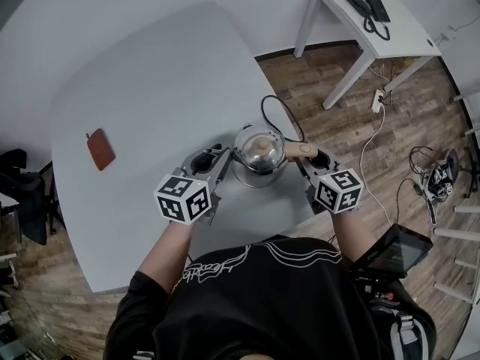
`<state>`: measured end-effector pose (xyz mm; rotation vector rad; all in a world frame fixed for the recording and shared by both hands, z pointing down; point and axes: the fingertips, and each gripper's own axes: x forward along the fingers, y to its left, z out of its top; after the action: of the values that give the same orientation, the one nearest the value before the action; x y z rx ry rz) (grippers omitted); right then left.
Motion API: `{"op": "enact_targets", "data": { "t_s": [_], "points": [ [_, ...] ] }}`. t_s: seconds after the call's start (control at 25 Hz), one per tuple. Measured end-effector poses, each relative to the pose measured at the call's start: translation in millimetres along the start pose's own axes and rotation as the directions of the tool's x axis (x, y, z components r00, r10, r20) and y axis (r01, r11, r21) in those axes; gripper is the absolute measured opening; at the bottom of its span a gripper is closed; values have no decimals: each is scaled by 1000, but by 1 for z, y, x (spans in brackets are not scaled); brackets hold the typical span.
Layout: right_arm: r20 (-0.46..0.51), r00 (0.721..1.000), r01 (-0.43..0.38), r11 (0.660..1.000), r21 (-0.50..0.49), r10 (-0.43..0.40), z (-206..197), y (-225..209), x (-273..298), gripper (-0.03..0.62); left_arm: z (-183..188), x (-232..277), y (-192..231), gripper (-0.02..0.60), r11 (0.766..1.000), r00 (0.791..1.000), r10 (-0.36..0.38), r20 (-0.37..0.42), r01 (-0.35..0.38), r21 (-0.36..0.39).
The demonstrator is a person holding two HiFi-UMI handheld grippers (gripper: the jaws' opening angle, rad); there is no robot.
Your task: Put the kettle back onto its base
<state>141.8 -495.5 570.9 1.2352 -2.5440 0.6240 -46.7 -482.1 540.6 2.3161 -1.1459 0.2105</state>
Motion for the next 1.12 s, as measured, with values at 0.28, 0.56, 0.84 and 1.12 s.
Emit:
{"op": "enact_targets", "data": {
  "t_s": [0.28, 0.56, 0.84, 1.12],
  "points": [
    [14, 1000, -10, 999, 35, 9, -1, -1, 2, 124, 1, 1, 3, 104, 999, 999, 29, 22, -28, -32],
    [-16, 1000, -1, 999, 47, 2, -6, -2, -4, 175, -11, -7, 10, 172, 993, 999, 48, 15, -46, -108],
    [-19, 998, 54, 997, 62, -53, -20, 7, -36, 181, -33, -32, -6, 173, 993, 1000, 15, -16, -17, -120],
    [-22, 998, 67, 998, -13, -67, -17, 73, -86, 179, -32, -82, -72, 139, 988, 988, -152, -9, 151, -7]
  ]
}}
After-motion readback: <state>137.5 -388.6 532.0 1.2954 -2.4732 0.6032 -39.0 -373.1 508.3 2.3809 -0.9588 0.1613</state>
